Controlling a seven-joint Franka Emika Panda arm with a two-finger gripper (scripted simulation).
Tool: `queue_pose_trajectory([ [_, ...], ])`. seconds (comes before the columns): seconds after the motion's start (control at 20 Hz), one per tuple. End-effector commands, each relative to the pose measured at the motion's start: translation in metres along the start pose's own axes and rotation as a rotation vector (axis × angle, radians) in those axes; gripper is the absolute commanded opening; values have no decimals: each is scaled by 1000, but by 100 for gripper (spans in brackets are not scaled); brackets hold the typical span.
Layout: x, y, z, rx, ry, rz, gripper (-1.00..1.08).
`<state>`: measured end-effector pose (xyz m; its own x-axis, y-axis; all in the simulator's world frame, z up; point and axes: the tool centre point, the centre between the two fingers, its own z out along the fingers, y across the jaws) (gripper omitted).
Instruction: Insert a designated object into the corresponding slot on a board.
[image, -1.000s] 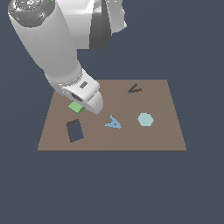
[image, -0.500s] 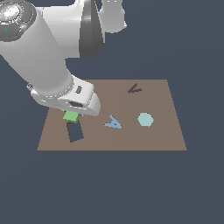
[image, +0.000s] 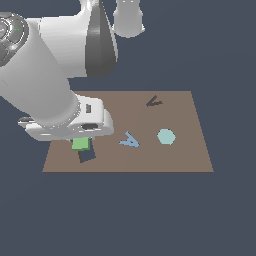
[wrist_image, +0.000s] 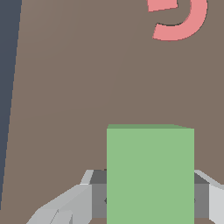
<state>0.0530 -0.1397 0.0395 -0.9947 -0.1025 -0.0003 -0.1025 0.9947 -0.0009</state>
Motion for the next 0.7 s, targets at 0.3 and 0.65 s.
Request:
queue_pose_trajectory([
  [0.3, -20, 2, -1, 0, 0, -177, -100],
  [0.65, -28, 5, -1, 0, 0, -248, -100],
])
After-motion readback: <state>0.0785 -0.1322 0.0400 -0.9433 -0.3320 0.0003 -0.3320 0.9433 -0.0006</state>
